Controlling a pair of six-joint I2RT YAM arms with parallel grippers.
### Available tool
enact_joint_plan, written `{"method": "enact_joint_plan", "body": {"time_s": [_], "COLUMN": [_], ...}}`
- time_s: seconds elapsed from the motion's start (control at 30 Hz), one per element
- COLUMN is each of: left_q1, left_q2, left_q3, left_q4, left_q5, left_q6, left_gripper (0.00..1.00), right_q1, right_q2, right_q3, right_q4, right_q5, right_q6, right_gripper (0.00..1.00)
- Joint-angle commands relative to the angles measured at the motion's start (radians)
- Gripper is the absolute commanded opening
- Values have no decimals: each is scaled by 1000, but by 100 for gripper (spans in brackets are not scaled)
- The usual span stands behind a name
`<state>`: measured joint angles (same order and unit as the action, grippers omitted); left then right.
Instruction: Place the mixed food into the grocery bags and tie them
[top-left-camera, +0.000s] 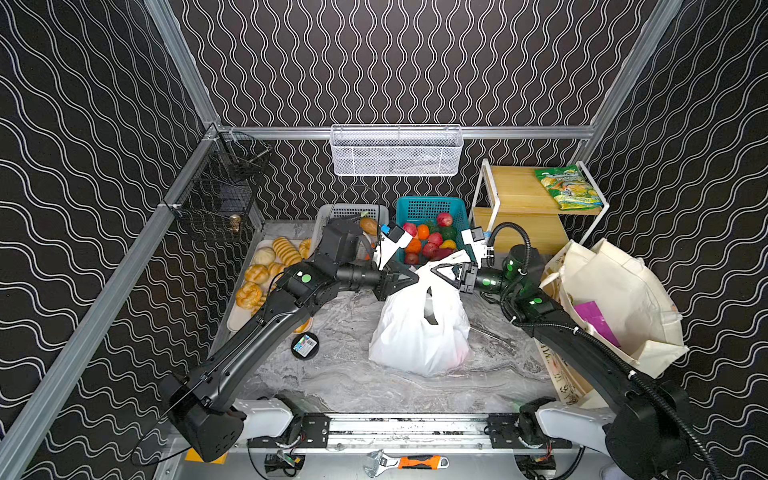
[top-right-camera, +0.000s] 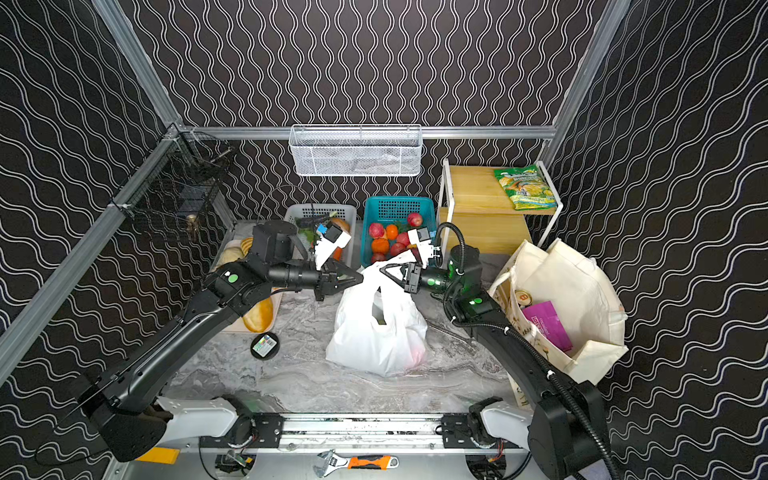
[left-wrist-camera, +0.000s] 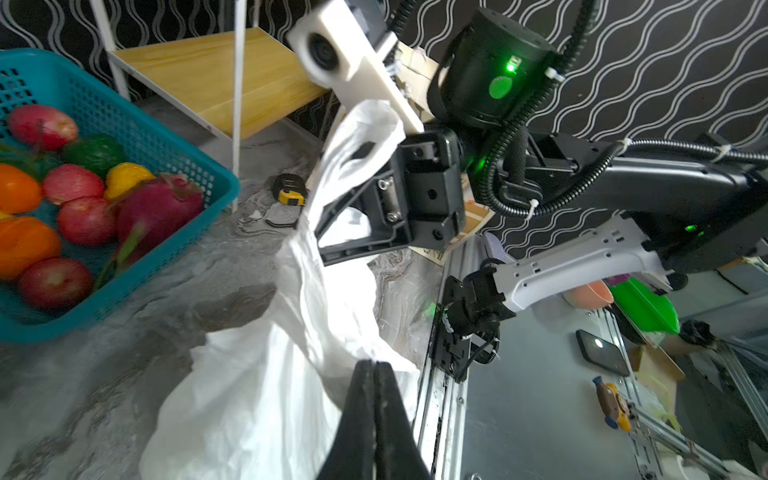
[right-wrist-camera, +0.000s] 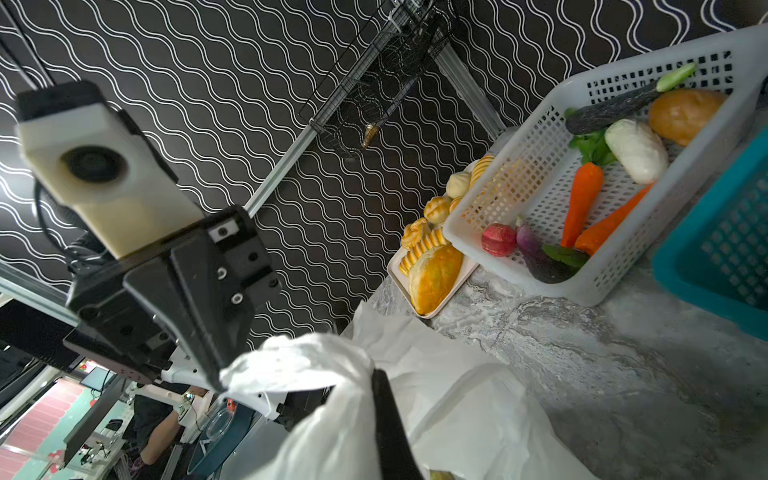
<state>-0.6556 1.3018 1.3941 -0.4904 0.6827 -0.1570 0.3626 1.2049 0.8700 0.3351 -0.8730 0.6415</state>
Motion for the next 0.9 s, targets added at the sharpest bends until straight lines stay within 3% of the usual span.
{"method": "enact_joint_plan", "body": {"time_s": [0.0,0.37,0.53,0.87], "left_q1": [-44,-127,-136,-138], "left_q2": [13,63,86,101], "left_q3": [-4,-62,-105,-144], "left_q4": [-12,-37,-18,33], "left_q5": [60,25,-10,-31], "left_q6": [8,7,-1,-26], "left_gripper": [0,0,0,0], "right_q1": [-2,-4,-4,-4], "right_q2": [-4,5,10,-13], "right_q3": [3,8,-2,2], "right_q4": [3,-63,-17,-171], "right_q5": [95,181,109,43], "right_q6": [36,48,50,-67], "right_gripper": [0,1,4,13]}}
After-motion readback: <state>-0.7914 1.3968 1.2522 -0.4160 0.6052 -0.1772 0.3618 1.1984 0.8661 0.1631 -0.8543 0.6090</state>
